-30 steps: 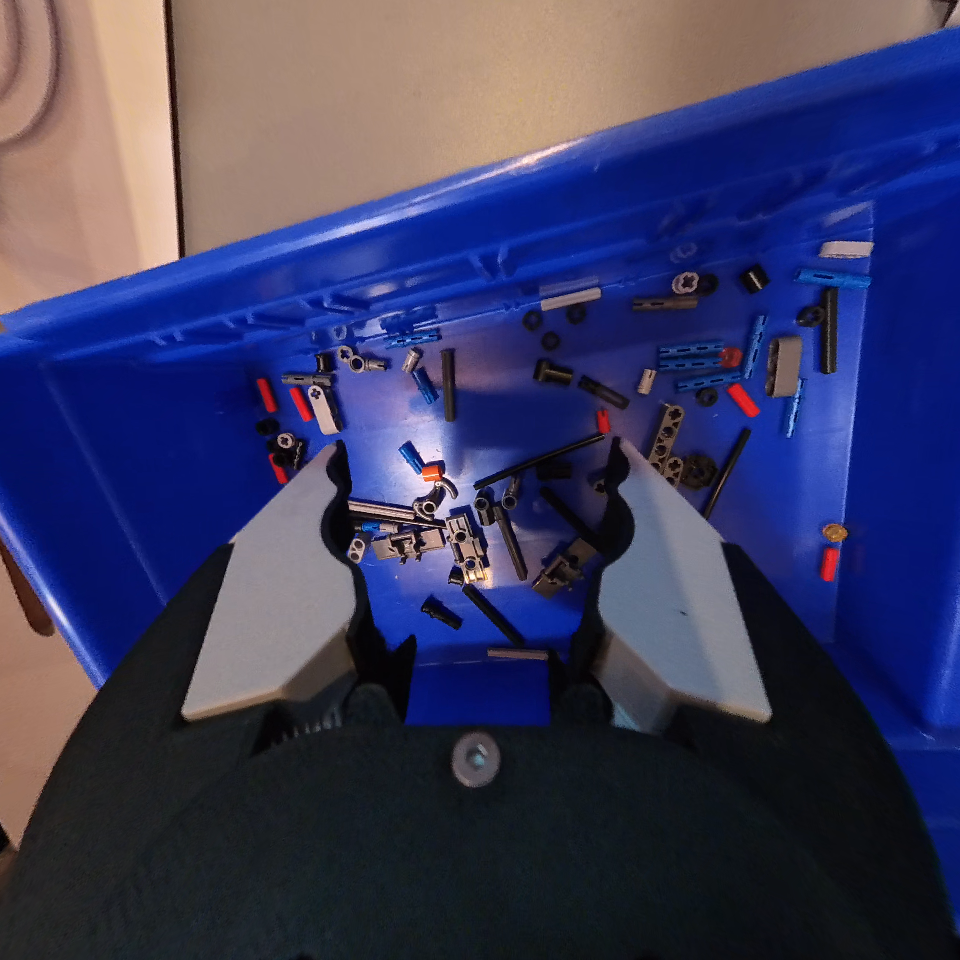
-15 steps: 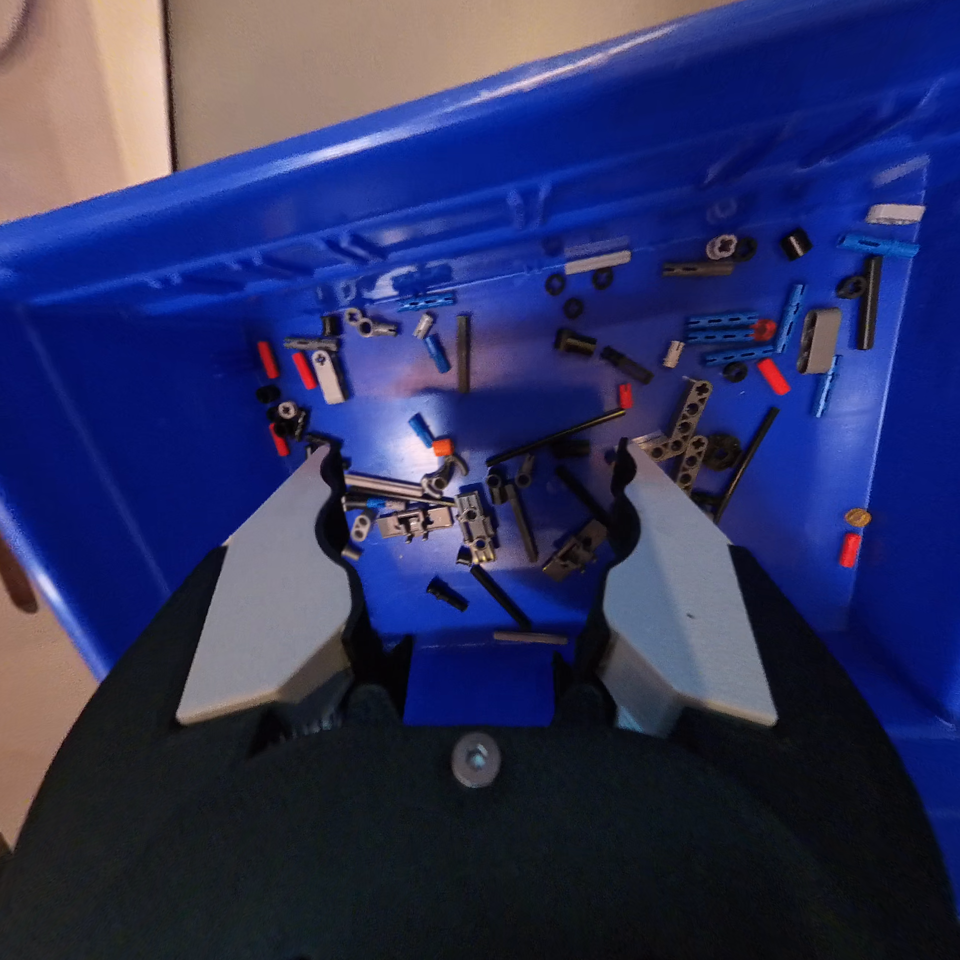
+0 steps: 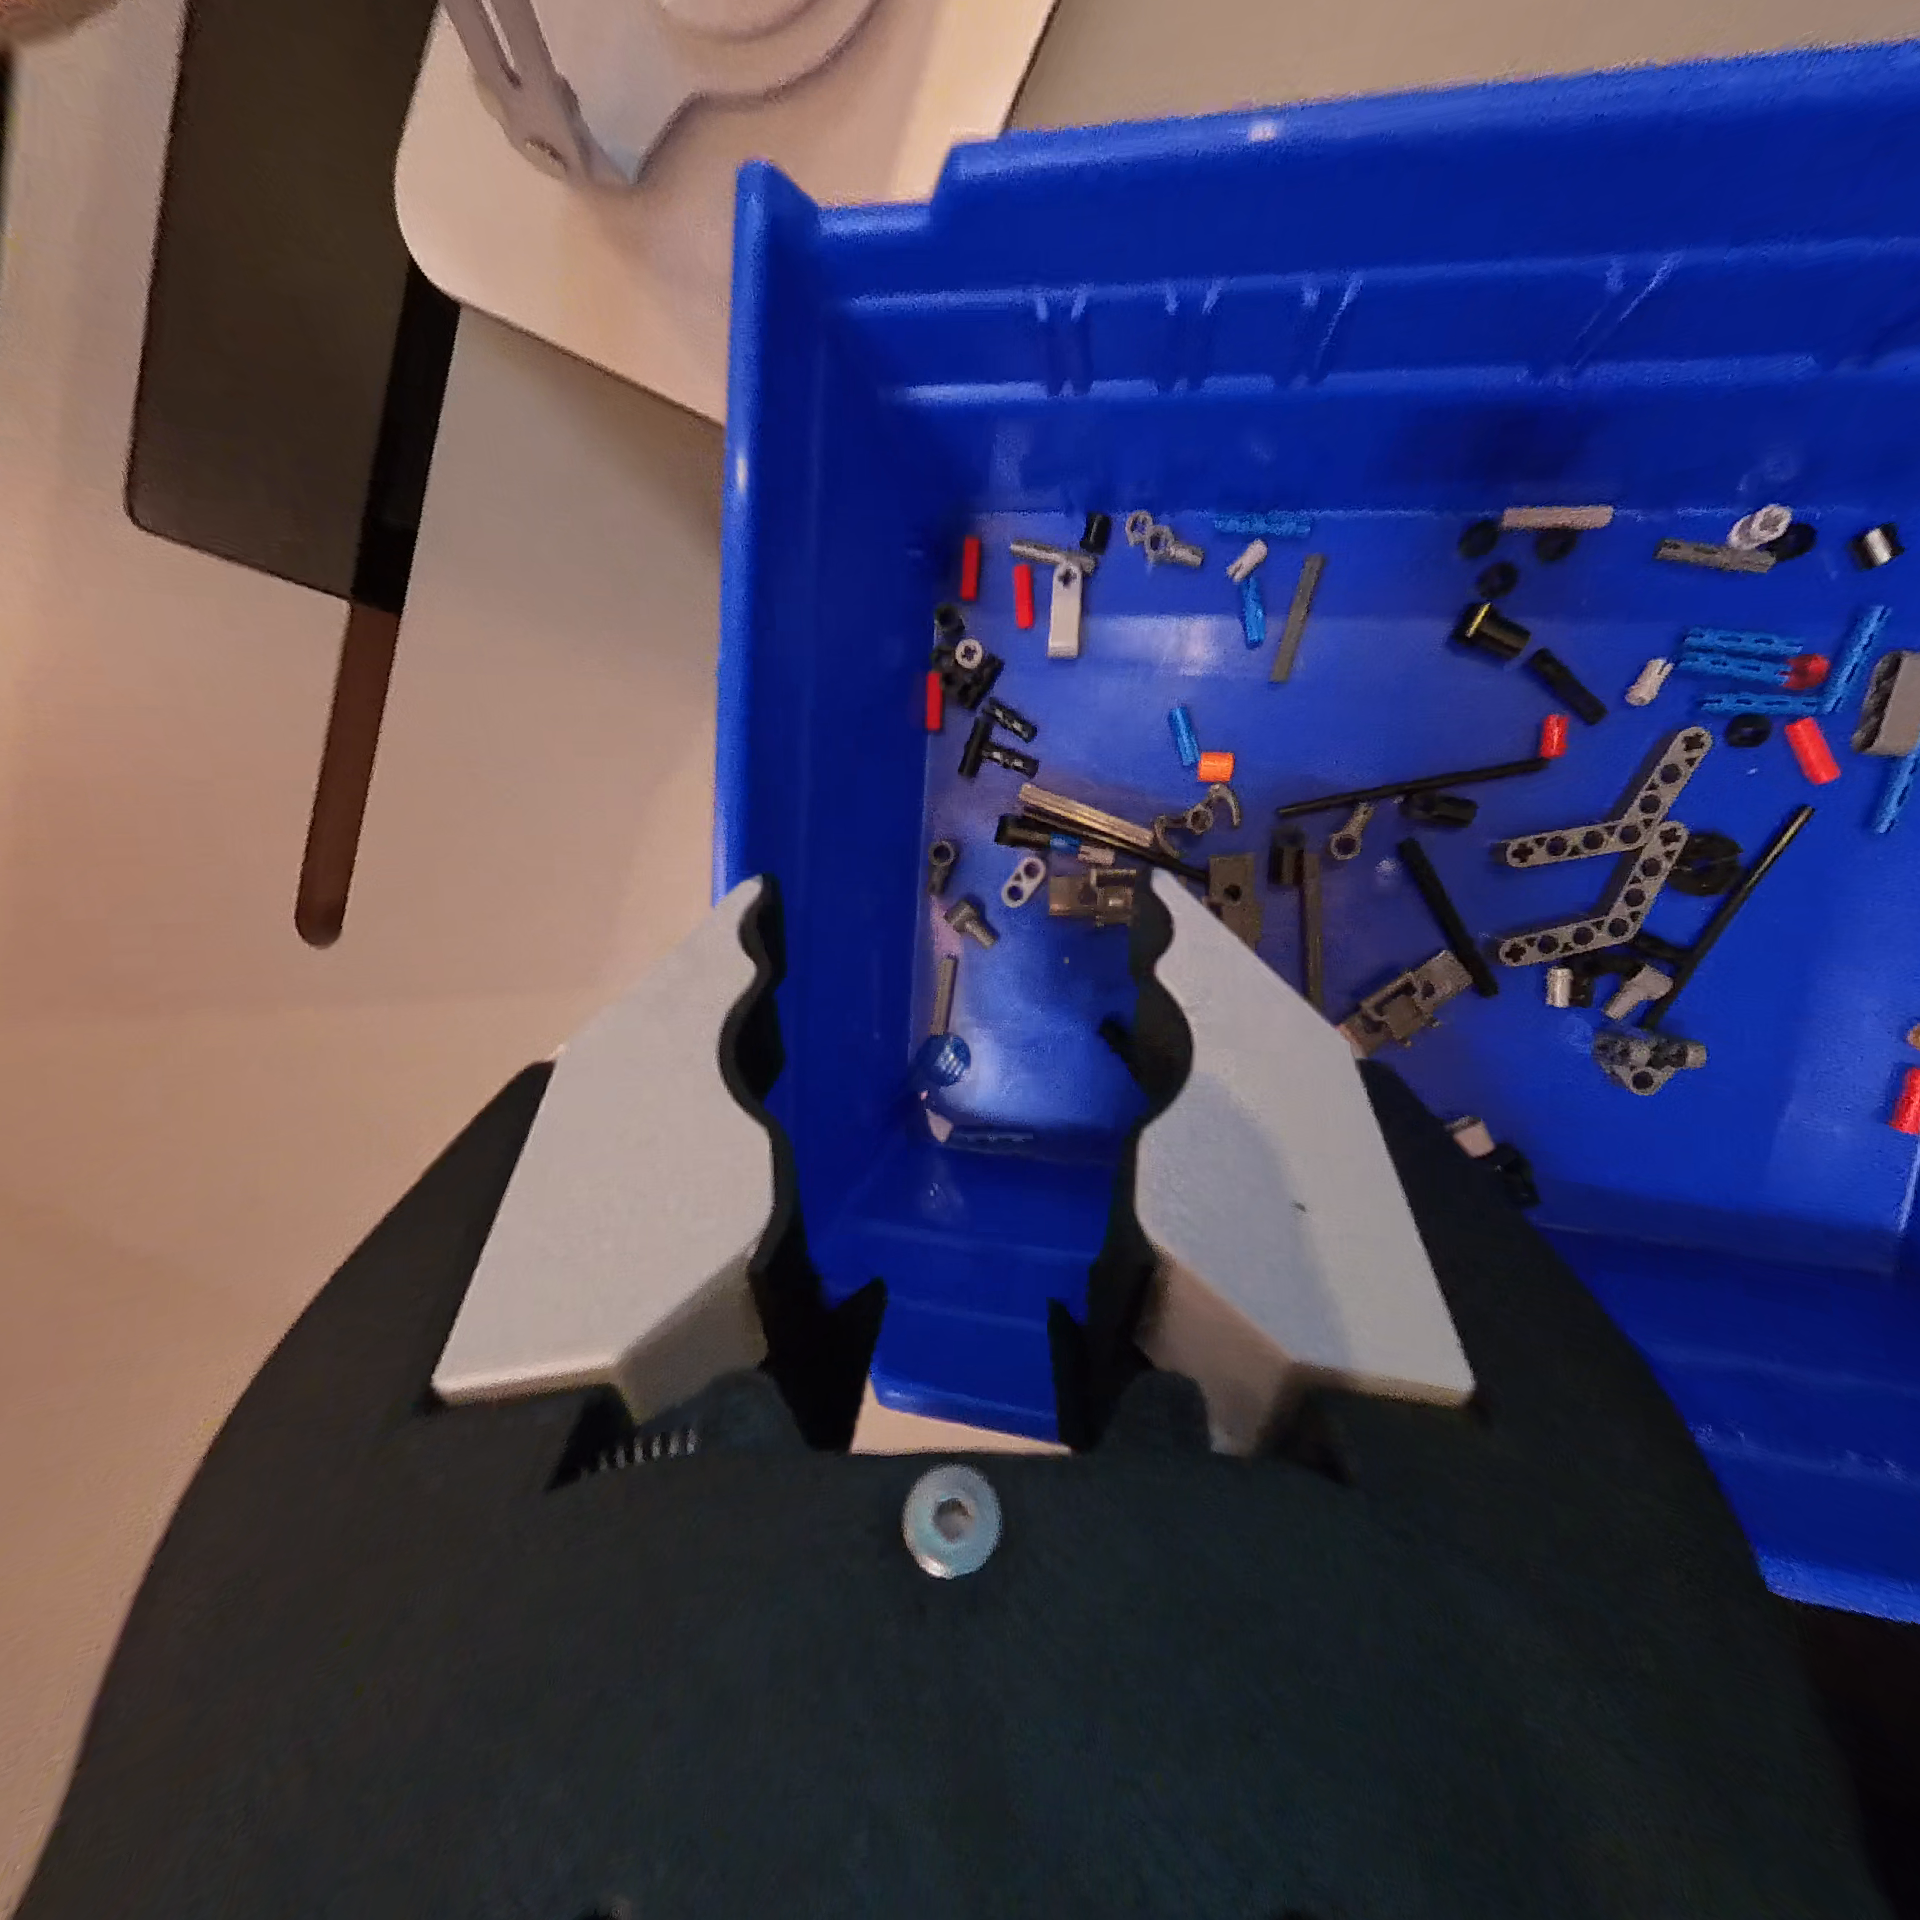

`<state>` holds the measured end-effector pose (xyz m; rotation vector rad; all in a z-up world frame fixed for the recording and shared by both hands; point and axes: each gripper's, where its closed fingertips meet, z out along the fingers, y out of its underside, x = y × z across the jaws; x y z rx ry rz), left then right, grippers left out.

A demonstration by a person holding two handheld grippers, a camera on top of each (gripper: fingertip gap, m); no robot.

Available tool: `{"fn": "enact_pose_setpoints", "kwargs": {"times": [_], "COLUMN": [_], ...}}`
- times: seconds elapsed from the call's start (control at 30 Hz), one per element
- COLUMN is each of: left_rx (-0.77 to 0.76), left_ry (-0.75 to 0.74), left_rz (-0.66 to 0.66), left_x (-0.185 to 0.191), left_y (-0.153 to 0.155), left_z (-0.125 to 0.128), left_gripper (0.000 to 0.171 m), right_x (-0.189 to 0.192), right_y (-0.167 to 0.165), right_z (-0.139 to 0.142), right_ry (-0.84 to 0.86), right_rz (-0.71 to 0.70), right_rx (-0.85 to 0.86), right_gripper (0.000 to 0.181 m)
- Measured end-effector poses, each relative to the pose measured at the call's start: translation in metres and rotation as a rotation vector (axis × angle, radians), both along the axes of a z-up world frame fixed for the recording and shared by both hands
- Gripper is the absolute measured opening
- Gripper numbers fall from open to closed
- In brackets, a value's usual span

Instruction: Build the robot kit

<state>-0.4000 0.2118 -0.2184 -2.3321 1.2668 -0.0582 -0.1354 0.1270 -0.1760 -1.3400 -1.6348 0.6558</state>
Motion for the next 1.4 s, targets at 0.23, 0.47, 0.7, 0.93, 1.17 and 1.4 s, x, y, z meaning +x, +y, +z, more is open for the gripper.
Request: {"fn": "enact_pose_setpoints", "kwargs": {"times": [0.23,0.47,0.7,0.93,1.17,1.4], "left_rx": [0.165,-0.019,-0.099,-0.109,-0.060,-0.024], "left_ry": [-0.087,-0.125,-0.190,-0.188,-0.206,-0.196], "left_rz": [0.069,0.124,0.129,0.137,0.147,0.149], "left_x": [-0.019,-0.036,-0.033,-0.021,-0.005,0.002], "left_y": [0.017,0.018,0.018,0.015,0.011,0.009], "left_z": [0.041,-0.006,-0.027,-0.023,0.002,0.014], "left_gripper": [0.075,0.047,0.011,0.008,0.003,0.001], "right_x": [-0.004,-0.013,-0.016,-0.014,-0.013,-0.012], "right_y": [-0.001,-0.014,-0.020,-0.015,-0.014,-0.013], "right_z": [-0.016,-0.031,-0.042,-0.051,-0.058,-0.061], "right_ry": [0.035,0.026,-0.001,-0.018,-0.035,-0.044], "right_rz": [0.026,0.071,0.090,0.073,0.074,0.071], "right_rx": [-0.118,-0.210,-0.218,-0.218,-0.225,-0.227], "right_gripper": [0.058,0.057,0.056,0.056,0.055,0.049]}}
